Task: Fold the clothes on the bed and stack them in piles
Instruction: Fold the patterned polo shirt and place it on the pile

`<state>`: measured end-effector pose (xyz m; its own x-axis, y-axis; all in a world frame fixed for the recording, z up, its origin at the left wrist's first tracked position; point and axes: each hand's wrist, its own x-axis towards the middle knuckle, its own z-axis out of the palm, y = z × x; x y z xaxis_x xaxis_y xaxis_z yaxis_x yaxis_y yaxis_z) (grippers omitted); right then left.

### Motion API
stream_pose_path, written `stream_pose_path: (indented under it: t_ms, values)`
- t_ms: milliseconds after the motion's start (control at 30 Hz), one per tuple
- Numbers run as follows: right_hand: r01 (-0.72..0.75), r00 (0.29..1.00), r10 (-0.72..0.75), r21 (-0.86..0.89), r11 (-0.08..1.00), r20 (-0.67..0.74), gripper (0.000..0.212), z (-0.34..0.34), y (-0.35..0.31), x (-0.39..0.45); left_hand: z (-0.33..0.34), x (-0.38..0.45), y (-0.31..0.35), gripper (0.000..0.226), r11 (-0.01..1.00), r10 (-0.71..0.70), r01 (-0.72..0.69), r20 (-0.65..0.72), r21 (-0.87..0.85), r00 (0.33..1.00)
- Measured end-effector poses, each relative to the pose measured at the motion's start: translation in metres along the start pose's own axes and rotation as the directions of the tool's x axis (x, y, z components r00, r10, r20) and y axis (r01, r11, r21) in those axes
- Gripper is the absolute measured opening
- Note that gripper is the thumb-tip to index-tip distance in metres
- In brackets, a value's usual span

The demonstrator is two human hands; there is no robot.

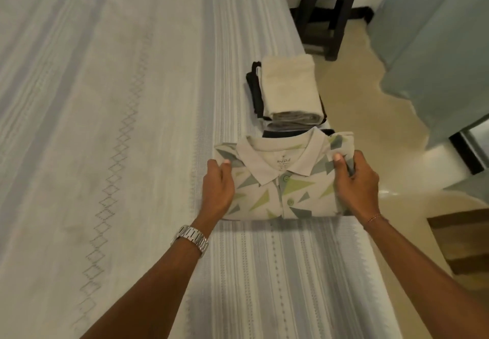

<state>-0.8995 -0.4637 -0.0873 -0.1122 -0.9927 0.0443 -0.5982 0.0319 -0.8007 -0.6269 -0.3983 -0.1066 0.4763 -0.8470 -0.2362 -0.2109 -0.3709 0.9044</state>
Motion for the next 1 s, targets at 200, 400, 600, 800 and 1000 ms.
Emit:
stream_pose_path:
  t_ms: [200, 400, 600, 800, 1000]
  values:
    - [-0.026, 1.0, 0.026, -0.004, 1.0, -0.004, 0.037, -0.013, 0.03, 0.065, 0.056, 0.049, 0.022, 0.032, 0.977, 0.151, -0.144, -0.031, 0.16, 0.988]
    - [-0.133, 0.99, 0.134, -0.026, 0.991, 0.046, 0.037, 0.007, 0.067, 0.089, 0.09, 0.076, -0.006, 0.036, 0.977, 0.0, -0.01, 0.047, 0.211, 0.999]
    - [-0.175, 0.981, 0.179, -0.063, 0.983, 0.067, 0.039, 0.024, 0.096, 0.091, 0.106, 0.08, -0.033, 0.049, 0.979, -0.072, 0.054, 0.085, 0.196, 0.994]
    - [-0.111, 0.993, 0.106, -0.111, 0.988, -0.051, 0.041, 0.031, 0.097, 0.094, 0.113, 0.085, -0.038, 0.038, 0.988, -0.058, 0.049, 0.057, 0.147, 0.997]
    - [-0.151, 0.985, 0.131, -0.192, 0.97, -0.112, 0.041, 0.029, 0.103, 0.092, 0.112, 0.081, -0.029, 0.037, 0.989, -0.113, 0.107, 0.058, 0.106, 0.992]
